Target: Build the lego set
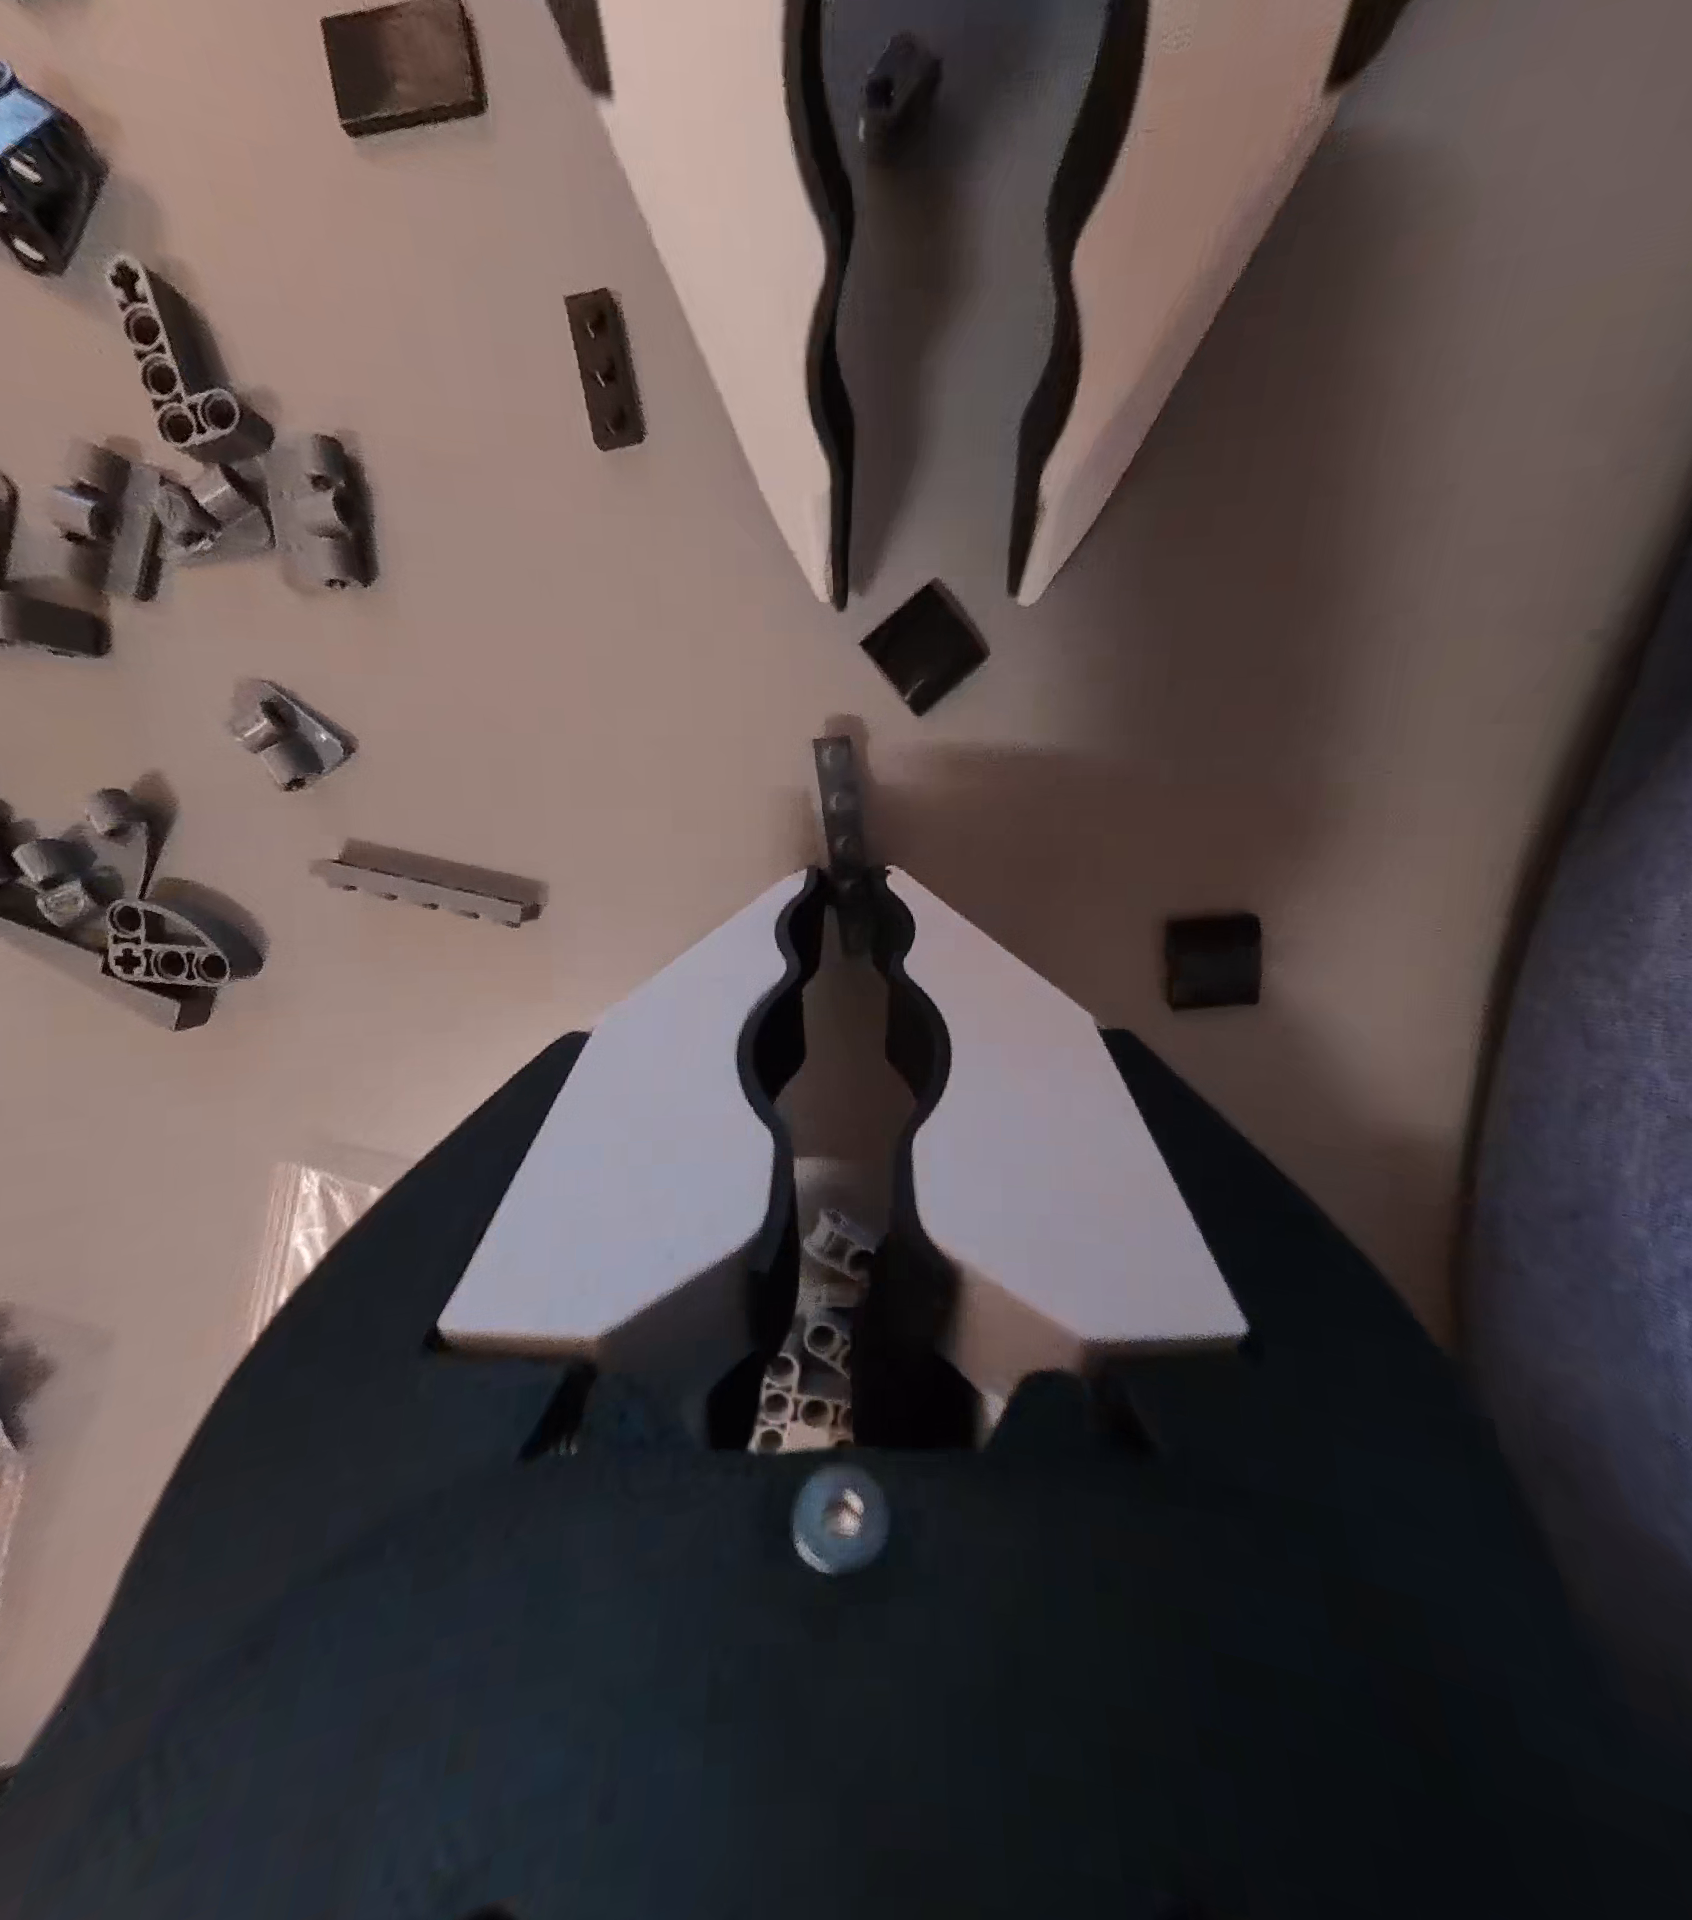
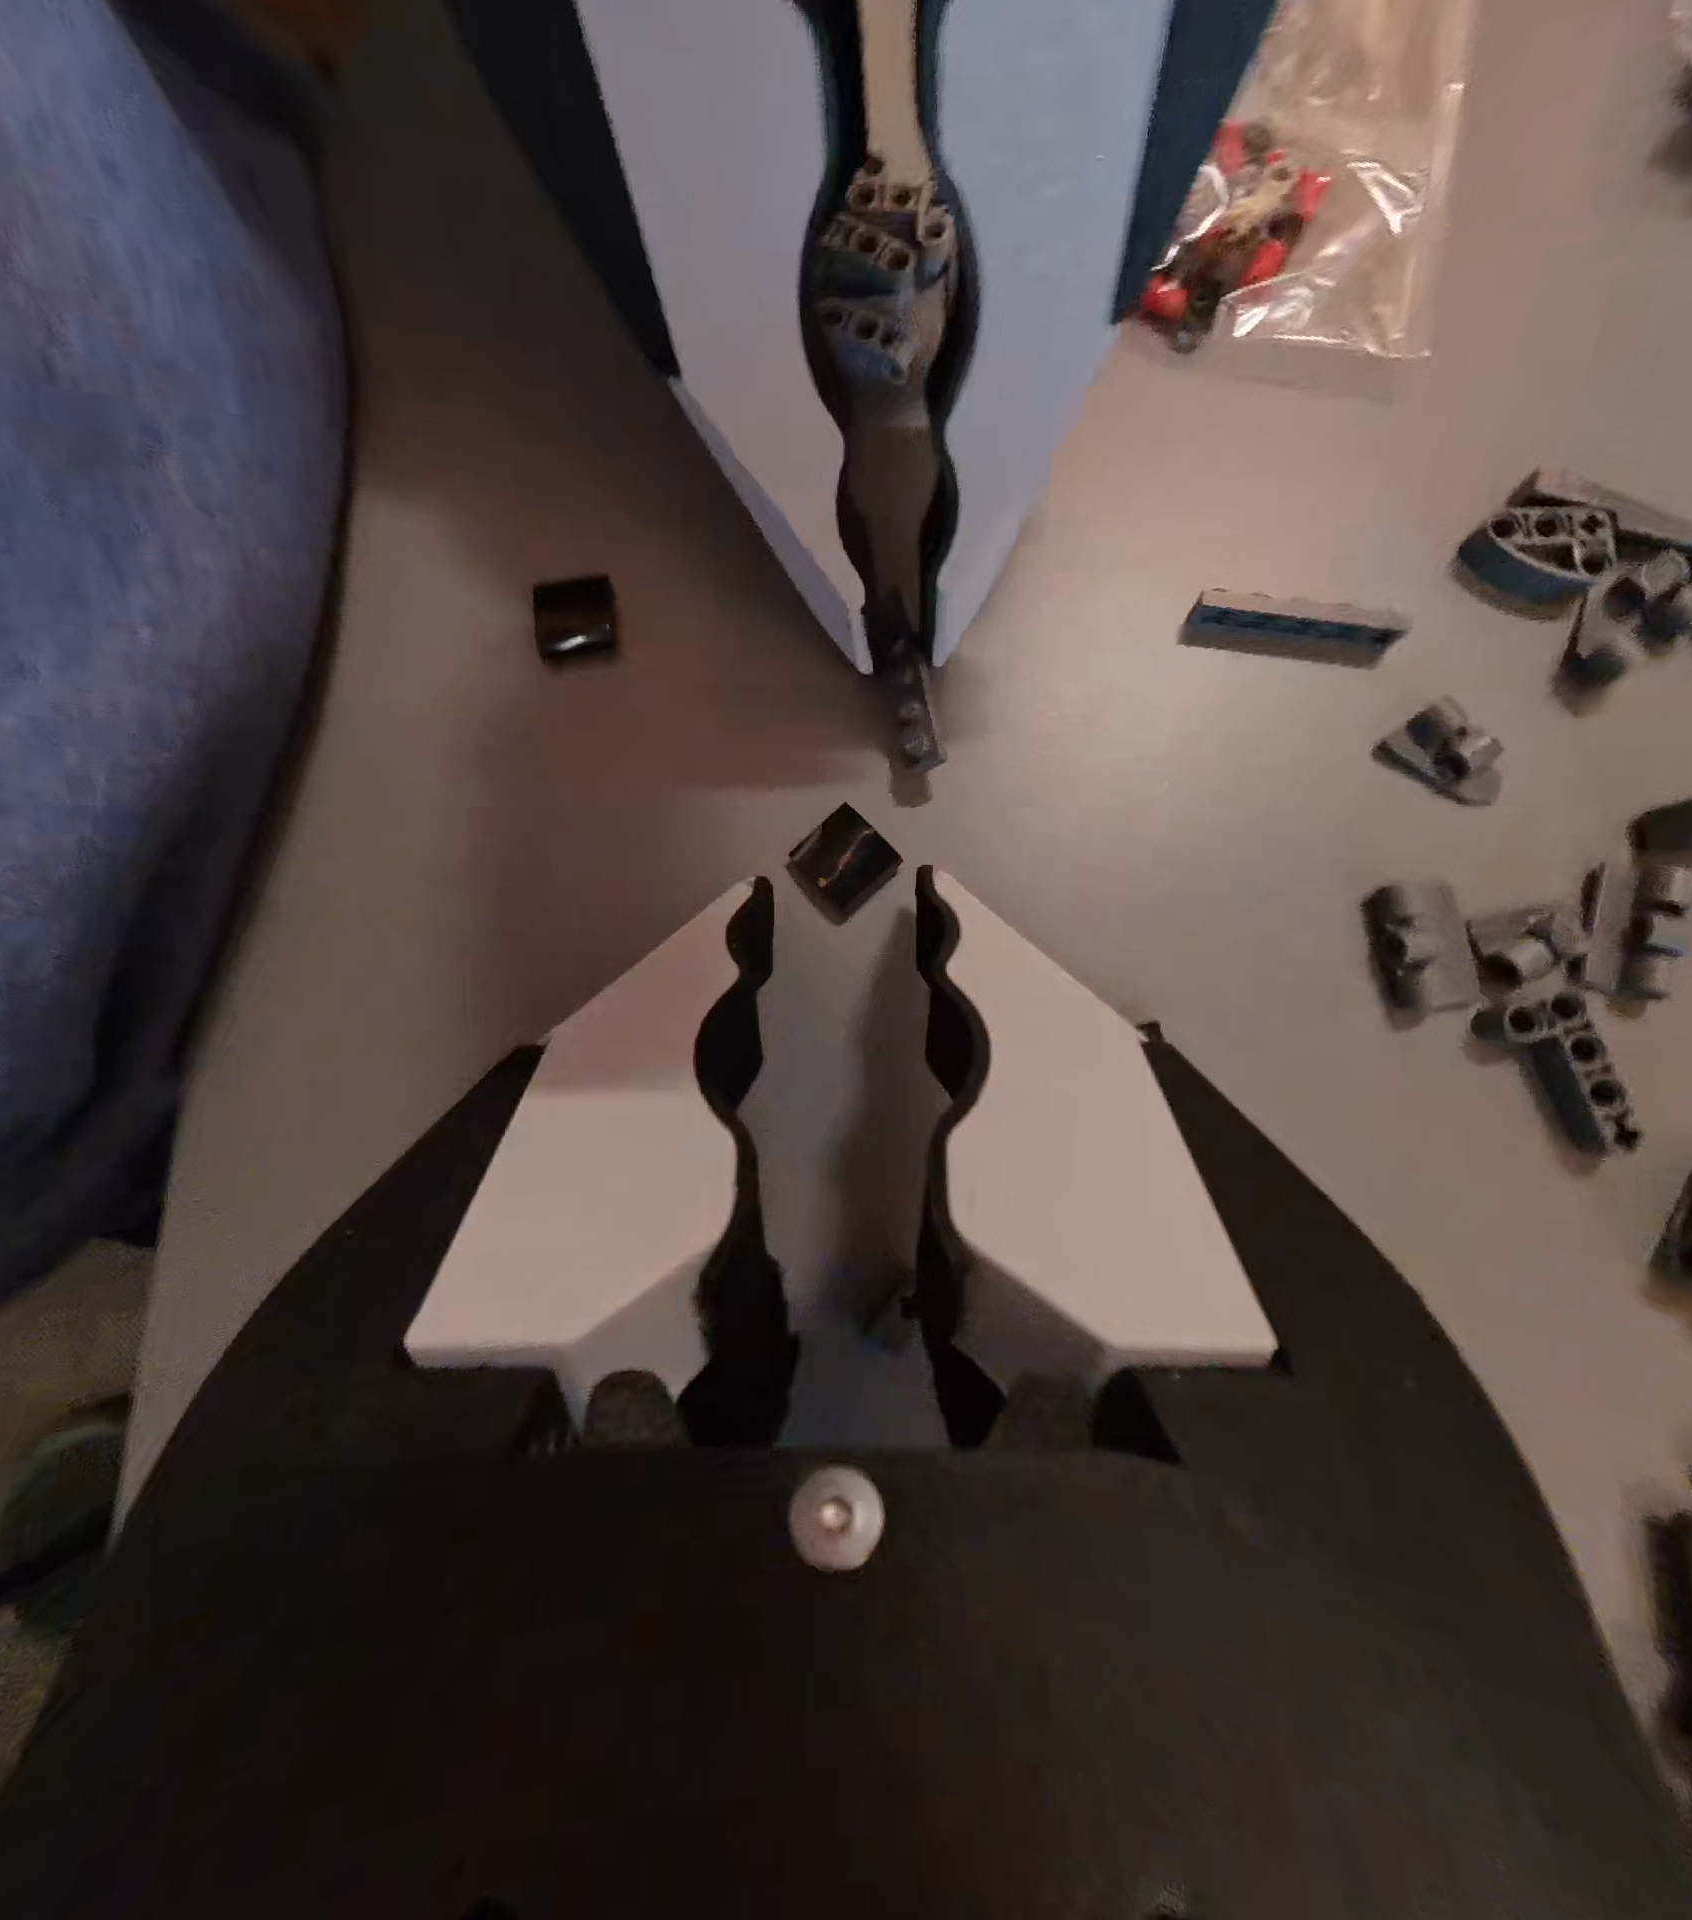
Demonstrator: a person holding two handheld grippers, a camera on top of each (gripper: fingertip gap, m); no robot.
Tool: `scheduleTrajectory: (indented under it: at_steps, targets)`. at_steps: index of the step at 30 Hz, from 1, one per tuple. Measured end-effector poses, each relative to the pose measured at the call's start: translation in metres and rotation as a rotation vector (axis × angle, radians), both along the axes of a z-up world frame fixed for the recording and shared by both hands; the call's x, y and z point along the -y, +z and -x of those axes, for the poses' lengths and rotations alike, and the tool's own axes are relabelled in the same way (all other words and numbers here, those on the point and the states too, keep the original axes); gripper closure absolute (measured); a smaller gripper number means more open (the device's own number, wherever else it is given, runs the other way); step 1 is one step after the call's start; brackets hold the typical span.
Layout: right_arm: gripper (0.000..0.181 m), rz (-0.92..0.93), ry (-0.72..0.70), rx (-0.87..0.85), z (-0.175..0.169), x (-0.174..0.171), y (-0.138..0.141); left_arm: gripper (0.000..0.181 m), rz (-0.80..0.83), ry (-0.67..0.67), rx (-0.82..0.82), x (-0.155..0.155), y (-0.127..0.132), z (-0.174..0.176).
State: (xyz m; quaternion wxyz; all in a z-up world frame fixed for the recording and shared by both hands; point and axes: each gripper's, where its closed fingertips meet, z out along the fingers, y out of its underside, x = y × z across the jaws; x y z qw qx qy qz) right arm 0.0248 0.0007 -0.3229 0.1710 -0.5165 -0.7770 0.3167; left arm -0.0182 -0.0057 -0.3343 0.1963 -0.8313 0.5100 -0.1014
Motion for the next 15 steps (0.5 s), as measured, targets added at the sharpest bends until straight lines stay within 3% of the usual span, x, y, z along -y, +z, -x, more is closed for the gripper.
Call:
scheduleTrajectory:
  at_steps: [7, 15]
  targets:
    - [0.16, -0.092, 0.154, 0.031, 0.0075, 0.0013, -0.007, 0.173, -0.007, -0.01, 0.01, -0.0027, 0.0005, 0.0038]
    - [0.166, -0.057, 0.19, 0.059, 0.0095, 0.0028, -0.009, 0.168, -0.052, 0.013, 0.058, -0.0034, 0.005, 0.0066]
